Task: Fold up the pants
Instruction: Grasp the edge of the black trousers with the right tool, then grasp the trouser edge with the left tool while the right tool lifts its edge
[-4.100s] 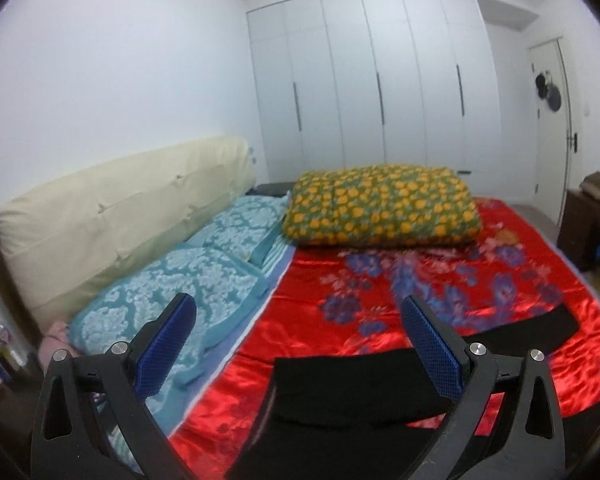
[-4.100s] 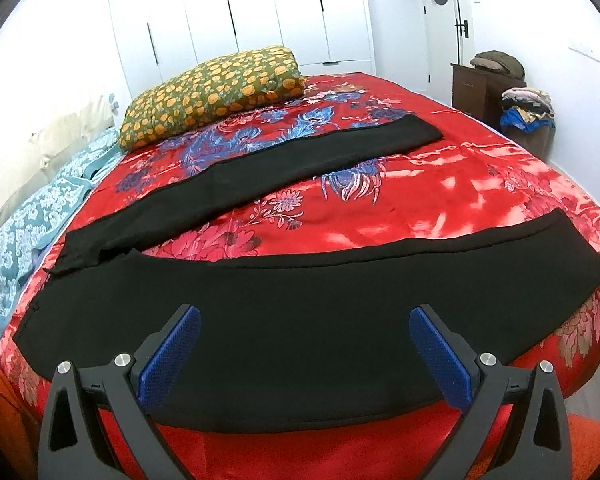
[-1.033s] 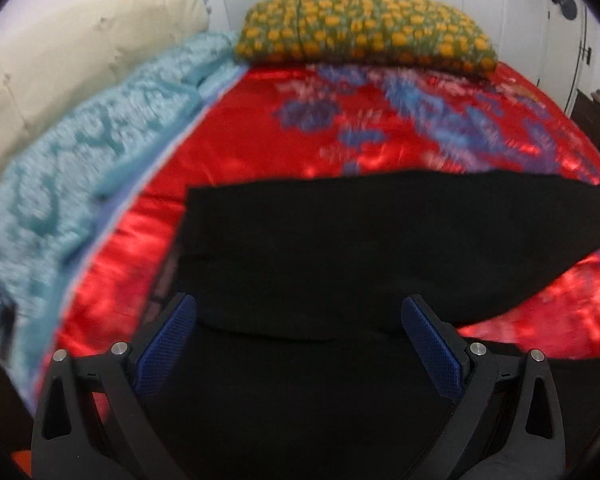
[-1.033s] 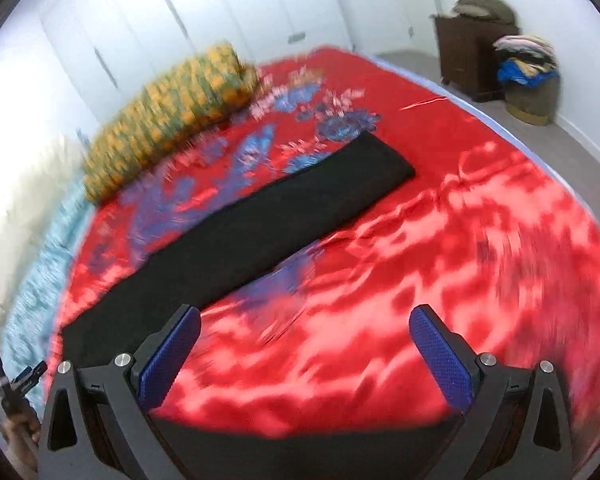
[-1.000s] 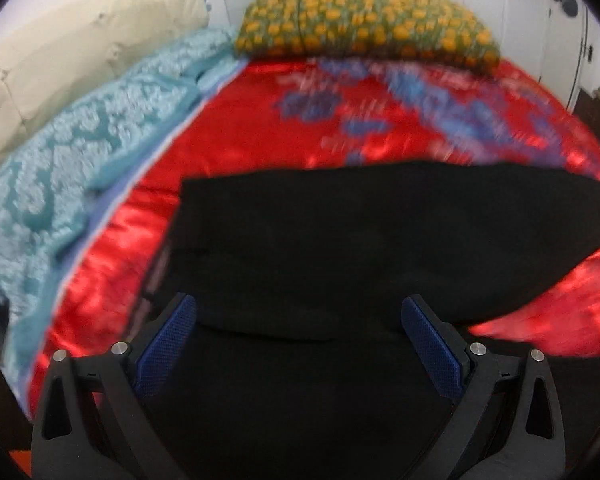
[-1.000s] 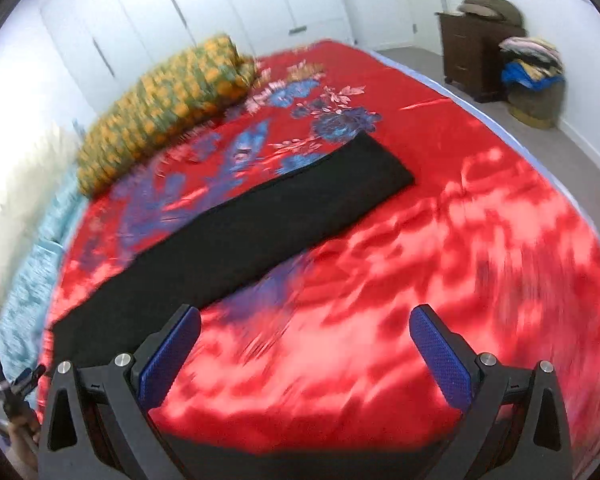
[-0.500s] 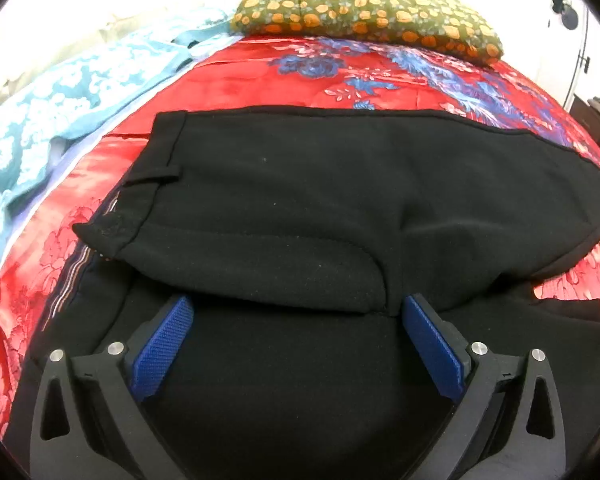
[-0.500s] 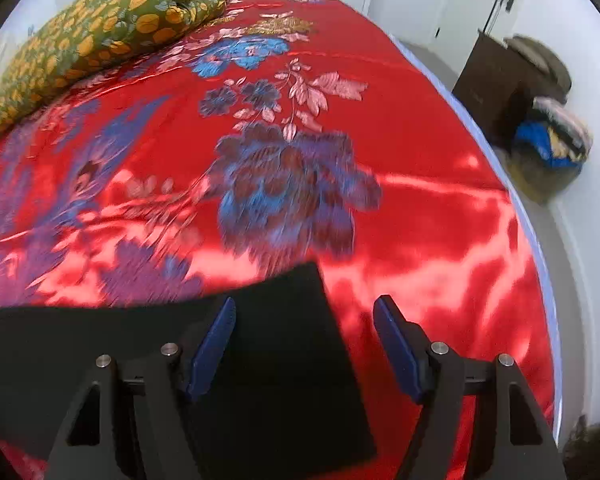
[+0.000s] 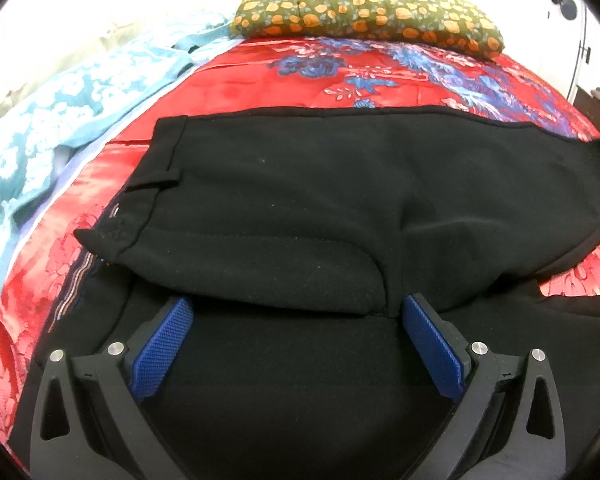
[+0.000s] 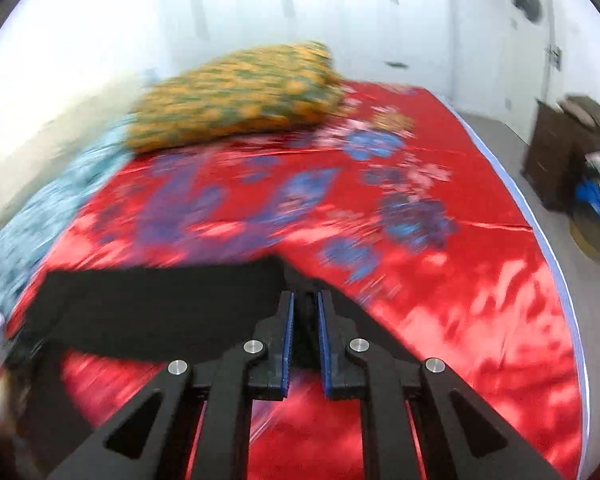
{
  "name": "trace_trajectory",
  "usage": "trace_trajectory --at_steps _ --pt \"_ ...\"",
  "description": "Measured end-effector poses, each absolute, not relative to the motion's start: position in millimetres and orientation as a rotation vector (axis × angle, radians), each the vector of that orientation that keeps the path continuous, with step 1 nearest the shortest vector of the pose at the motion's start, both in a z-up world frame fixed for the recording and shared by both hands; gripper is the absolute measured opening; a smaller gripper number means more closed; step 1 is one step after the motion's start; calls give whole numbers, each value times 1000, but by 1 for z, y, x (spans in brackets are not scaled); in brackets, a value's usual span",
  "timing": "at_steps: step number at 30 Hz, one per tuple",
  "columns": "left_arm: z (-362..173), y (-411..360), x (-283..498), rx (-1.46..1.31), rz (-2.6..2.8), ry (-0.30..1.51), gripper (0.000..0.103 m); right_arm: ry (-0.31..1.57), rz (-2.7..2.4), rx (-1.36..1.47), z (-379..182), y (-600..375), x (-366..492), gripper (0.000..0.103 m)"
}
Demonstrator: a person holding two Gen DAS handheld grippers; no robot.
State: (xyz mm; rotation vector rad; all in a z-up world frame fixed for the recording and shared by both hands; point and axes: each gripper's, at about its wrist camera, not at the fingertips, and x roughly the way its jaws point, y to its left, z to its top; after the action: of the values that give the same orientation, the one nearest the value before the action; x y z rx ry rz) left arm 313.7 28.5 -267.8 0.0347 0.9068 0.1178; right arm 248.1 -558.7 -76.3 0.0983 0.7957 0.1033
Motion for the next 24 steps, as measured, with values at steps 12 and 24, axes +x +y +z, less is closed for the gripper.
trace_trajectory --at_steps 12,24 --pt "-215 -15 321 50 83 1015 102 712 -116 329 -100 -488 -38 12" --pt "-216 -74 462 -310 -182 1266 102 566 -181 360 -85 -507 -28 12"
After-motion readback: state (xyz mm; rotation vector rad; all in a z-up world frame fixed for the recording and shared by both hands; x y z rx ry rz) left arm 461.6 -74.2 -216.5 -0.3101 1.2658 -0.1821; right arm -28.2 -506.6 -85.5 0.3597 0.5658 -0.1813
